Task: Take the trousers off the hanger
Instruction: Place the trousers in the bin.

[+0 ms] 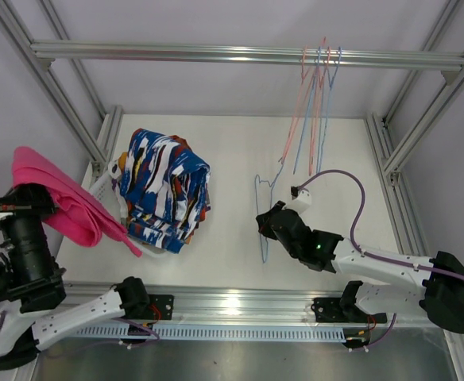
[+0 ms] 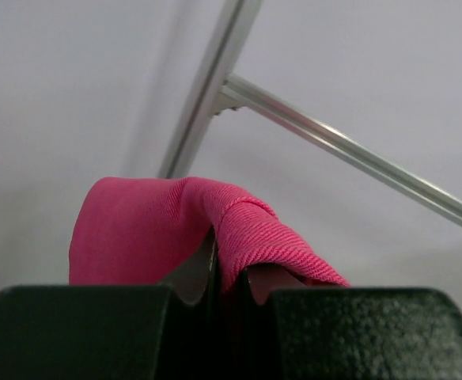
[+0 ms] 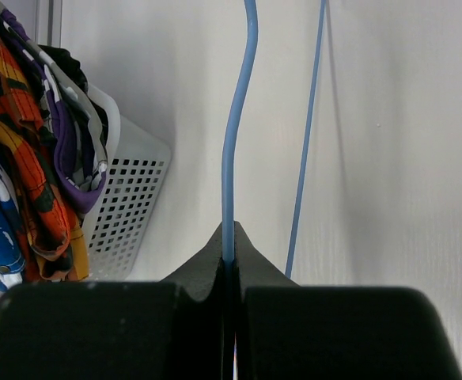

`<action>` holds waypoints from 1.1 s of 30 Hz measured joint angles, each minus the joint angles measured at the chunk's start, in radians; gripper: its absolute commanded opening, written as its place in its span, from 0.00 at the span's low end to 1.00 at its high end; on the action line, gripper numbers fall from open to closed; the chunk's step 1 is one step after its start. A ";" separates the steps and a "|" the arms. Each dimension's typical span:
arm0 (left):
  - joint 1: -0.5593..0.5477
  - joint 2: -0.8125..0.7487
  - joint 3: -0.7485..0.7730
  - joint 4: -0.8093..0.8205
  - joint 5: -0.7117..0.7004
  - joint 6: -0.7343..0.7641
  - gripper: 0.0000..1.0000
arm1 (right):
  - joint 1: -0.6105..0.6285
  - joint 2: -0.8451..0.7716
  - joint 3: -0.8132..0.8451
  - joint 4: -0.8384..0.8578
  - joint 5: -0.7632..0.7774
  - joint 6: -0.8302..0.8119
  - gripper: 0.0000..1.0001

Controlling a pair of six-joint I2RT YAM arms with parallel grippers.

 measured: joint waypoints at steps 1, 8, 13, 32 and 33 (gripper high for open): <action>0.045 0.000 -0.021 -0.003 -0.006 -0.012 0.01 | 0.000 0.000 -0.001 0.001 0.000 0.000 0.00; 0.253 0.000 -0.076 -0.213 -0.039 -0.233 0.01 | -0.005 -0.005 -0.015 0.006 0.001 -0.009 0.00; 0.361 0.008 -0.084 -0.430 -0.040 -0.455 0.01 | -0.018 -0.028 -0.035 0.006 0.001 -0.015 0.00; 0.675 0.315 -0.140 -0.788 0.156 -0.976 0.01 | -0.090 -0.105 -0.095 0.006 -0.009 -0.041 0.00; 0.676 0.333 -0.135 -0.794 0.170 -0.986 0.01 | -0.093 -0.101 -0.095 0.011 -0.012 -0.042 0.00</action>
